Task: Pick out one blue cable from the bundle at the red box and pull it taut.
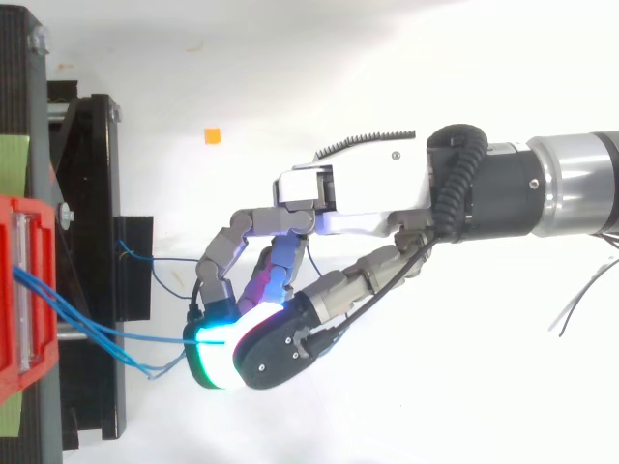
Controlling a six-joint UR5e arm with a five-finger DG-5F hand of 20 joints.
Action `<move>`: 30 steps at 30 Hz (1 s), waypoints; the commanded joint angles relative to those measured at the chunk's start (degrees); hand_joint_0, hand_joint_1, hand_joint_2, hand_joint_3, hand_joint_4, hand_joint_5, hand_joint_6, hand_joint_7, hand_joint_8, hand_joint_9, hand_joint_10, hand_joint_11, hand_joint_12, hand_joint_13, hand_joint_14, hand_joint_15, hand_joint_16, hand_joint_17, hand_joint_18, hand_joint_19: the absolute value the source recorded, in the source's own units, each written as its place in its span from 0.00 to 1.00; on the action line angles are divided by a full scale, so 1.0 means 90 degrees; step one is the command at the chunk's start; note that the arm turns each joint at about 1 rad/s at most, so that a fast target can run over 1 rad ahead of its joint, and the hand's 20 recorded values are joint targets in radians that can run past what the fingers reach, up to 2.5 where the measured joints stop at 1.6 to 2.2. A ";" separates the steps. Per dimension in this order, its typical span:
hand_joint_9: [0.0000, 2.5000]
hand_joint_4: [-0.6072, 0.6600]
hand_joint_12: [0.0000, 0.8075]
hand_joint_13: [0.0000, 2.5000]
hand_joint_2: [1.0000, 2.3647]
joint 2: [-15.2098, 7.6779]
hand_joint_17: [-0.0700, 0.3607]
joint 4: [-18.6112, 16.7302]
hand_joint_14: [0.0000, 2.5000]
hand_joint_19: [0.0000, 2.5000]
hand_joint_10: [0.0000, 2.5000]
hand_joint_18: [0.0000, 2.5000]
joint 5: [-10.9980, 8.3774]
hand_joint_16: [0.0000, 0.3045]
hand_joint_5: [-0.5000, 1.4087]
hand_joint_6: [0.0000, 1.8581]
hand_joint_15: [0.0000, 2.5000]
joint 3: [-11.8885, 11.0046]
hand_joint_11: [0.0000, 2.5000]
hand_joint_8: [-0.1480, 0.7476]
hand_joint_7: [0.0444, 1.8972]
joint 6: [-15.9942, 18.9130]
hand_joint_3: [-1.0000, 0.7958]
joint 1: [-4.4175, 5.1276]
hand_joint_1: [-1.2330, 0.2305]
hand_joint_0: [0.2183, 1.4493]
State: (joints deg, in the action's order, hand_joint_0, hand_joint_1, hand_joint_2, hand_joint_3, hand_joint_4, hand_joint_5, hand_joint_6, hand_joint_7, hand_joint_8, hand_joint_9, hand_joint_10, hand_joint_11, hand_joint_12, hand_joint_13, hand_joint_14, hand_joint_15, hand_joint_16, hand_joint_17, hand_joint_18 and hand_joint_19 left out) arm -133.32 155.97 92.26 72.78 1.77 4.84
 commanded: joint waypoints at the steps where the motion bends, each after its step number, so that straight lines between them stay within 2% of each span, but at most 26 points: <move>1: 0.47 0.32 0.25 0.34 0.01 -0.0001 0.27 0.0131 0.00 0.17 0.01 0.28 -0.0027 0.07 0.19 0.51 0.11 -0.0001 0.22 0.59 0.48 0.0477 0.48 0.0019 0.31 0.37; 6: 0.47 0.32 0.25 0.34 0.01 -0.0001 0.26 0.0141 0.00 0.17 0.01 0.27 -0.0056 0.06 0.19 0.51 0.11 -0.0001 0.23 0.57 0.48 0.0731 0.48 0.0029 0.32 0.37; 22: 0.46 0.31 0.26 0.33 0.02 -0.0001 0.27 0.0219 0.00 0.18 0.01 0.26 0.0003 0.07 0.19 0.51 0.12 -0.0001 0.24 0.54 0.47 0.0741 0.48 -0.0069 0.32 0.37; 27: 0.46 0.31 0.26 0.33 0.01 0.0028 0.27 0.0248 0.00 0.18 0.01 0.25 0.0218 0.07 0.19 0.51 0.12 -0.0001 0.24 0.54 0.47 0.0741 0.48 -0.0127 0.32 0.37; 28: 0.46 0.31 0.26 0.33 0.02 0.0057 0.27 0.0336 0.00 0.18 0.01 0.25 0.0266 0.07 0.19 0.51 0.12 -0.0001 0.24 0.54 0.47 0.0741 0.48 -0.0166 0.32 0.37; 30: 0.46 0.31 0.26 0.33 0.01 0.0116 0.27 0.0414 0.00 0.18 0.01 0.26 0.0276 0.07 0.19 0.51 0.11 0.0029 0.24 0.54 0.47 0.0721 0.48 -0.0186 0.32 0.37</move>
State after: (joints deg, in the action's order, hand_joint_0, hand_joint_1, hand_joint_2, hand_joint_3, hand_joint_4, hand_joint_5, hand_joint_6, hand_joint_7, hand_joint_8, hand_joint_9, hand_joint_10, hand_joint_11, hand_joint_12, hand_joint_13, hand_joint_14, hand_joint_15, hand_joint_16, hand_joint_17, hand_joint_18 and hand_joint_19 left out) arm -132.94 158.62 94.12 72.84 8.40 3.61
